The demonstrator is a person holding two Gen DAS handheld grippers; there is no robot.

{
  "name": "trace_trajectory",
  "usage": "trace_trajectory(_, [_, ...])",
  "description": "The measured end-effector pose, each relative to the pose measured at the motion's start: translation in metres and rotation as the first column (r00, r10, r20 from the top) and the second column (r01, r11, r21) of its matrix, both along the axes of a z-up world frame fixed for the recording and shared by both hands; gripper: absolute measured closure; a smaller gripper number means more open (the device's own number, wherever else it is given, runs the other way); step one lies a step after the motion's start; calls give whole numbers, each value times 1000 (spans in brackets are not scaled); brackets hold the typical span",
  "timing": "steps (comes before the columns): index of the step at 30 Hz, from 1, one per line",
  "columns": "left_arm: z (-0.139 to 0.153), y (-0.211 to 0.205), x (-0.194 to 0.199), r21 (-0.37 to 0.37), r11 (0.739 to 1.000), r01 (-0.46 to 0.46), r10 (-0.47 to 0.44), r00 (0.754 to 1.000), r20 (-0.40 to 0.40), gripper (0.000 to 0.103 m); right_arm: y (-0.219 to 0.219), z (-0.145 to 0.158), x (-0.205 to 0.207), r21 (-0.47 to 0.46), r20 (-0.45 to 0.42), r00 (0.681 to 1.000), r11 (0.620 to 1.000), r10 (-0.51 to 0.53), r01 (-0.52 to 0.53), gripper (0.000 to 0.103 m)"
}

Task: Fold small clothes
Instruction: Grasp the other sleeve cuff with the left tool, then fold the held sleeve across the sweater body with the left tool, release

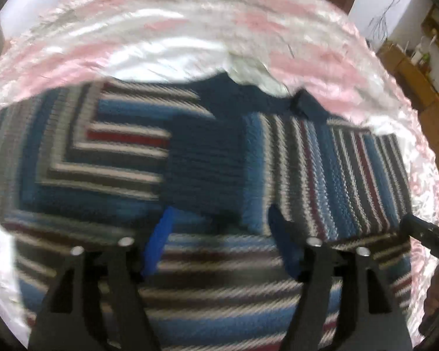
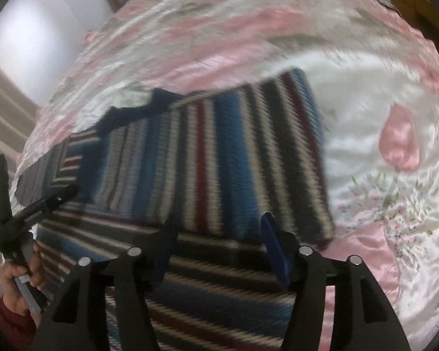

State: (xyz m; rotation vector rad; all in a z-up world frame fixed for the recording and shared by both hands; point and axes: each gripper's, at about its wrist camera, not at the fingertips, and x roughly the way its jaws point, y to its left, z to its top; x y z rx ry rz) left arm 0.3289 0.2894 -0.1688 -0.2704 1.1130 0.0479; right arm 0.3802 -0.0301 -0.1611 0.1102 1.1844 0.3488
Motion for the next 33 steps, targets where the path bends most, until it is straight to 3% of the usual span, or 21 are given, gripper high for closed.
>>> trace_trajectory(4, [18, 77, -26, 87, 990, -110, 110, 994, 5, 25, 31, 10, -3, 17, -10, 998, 998, 61, -61, 41])
trace_trajectory(6, [21, 133, -37, 149, 972, -183, 187, 982, -17, 25, 48, 11, -3, -7, -5, 996, 996, 86, -86, 40])
trace_trajectory(8, [22, 195, -51, 199, 941, -275, 290, 956, -45, 25, 69, 7, 0, -24, -17, 994, 993, 111, -112, 38])
trace_trajectory(12, [25, 304, -81, 194, 887, -419, 442, 893, -92, 25, 88, -3, 2, -29, -39, 990, 991, 133, -134, 38])
trace_trajectory(16, [26, 387, -102, 103, 829, -549, 558, 825, -91, 25, 104, -17, 4, -51, -63, 989, 989, 136, -140, 38])
trace_trajectory(21, [13, 437, -90, -41, 810, -585, 580, 810, -87, 25, 107, -25, 4, -77, -77, 989, 988, 129, -135, 38])
trace_trajectory(26, [-4, 455, -80, -158, 762, -628, 628, 776, -54, 26, 103, -23, 2, -88, -65, 989, 986, 134, -140, 38])
trace_trajectory(27, [-4, 456, -81, -163, 754, -636, 638, 769, -48, 37, 103, -23, 2, -88, -66, 989, 986, 135, -141, 38])
trace_trajectory(28, [-4, 456, -82, -154, 747, -647, 649, 760, -44, 54, 102, -23, 2, -87, -65, 988, 986, 137, -142, 38])
trace_trajectory(29, [-3, 456, -82, -137, 739, -659, 660, 750, -43, 61, 101, -24, 1, -86, -65, 988, 986, 139, -144, 38])
trace_trajectory(31, [0, 456, -83, -170, 735, -656, 662, 749, -29, 90, 98, -24, -1, -87, -62, 988, 985, 143, -148, 38])
trace_trajectory(33, [3, 452, -81, -231, 732, -641, 656, 755, -17, 90, 94, -24, -3, -82, -60, 988, 986, 142, -146, 38])
